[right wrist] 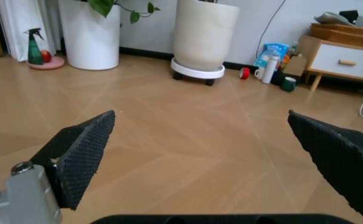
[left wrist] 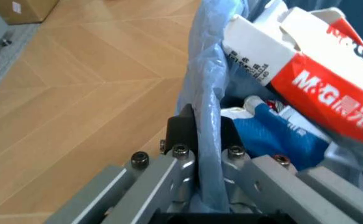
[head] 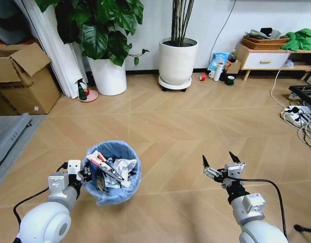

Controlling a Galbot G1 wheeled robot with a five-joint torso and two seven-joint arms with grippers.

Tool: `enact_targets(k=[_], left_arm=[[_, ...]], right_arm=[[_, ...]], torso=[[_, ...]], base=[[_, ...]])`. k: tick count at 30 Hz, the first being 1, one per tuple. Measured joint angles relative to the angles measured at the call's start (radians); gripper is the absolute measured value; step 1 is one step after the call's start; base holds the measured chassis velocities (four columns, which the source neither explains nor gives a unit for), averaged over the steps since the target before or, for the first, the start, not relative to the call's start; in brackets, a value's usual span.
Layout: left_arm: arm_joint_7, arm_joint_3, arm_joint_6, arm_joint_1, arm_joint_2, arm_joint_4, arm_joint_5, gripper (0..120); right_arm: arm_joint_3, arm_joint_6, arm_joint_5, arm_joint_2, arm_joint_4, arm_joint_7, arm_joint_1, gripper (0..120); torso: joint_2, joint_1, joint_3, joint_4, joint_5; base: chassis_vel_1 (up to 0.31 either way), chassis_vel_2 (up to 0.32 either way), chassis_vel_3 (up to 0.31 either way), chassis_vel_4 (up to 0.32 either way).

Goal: Pick up the trash bin and place the garbage on the floor into it.

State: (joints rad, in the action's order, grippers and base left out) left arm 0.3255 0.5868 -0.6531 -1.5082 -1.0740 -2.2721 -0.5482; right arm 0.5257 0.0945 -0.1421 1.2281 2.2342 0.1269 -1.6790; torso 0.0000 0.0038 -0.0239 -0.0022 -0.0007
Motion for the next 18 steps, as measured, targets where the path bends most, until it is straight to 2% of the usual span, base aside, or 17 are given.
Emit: enact_targets(k=[6, 18], left_arm=[[0.000, -0.004, 0.002, 0.000, -0.003, 0.001, 0.002, 0], [-0.001, -0.001, 0.004, -0.001, -0.002, 0.004, 0.002, 0]], right_arm=[[0.000, -0.002, 0.000, 0.000, -0.004, 0.000, -0.001, 100], [-0.011, -0.004, 0.004, 0.004, -0.011, -0.002, 0.001, 100]], torso=[[0.000, 0.000, 0.000, -0.0001, 0.0004], [0.000, 0.000, 0.000, 0.0000, -0.0002]], base=[[0.126, -0.137, -0.139, 0.135], [0.069, -0.084, -0.062, 0.076]])
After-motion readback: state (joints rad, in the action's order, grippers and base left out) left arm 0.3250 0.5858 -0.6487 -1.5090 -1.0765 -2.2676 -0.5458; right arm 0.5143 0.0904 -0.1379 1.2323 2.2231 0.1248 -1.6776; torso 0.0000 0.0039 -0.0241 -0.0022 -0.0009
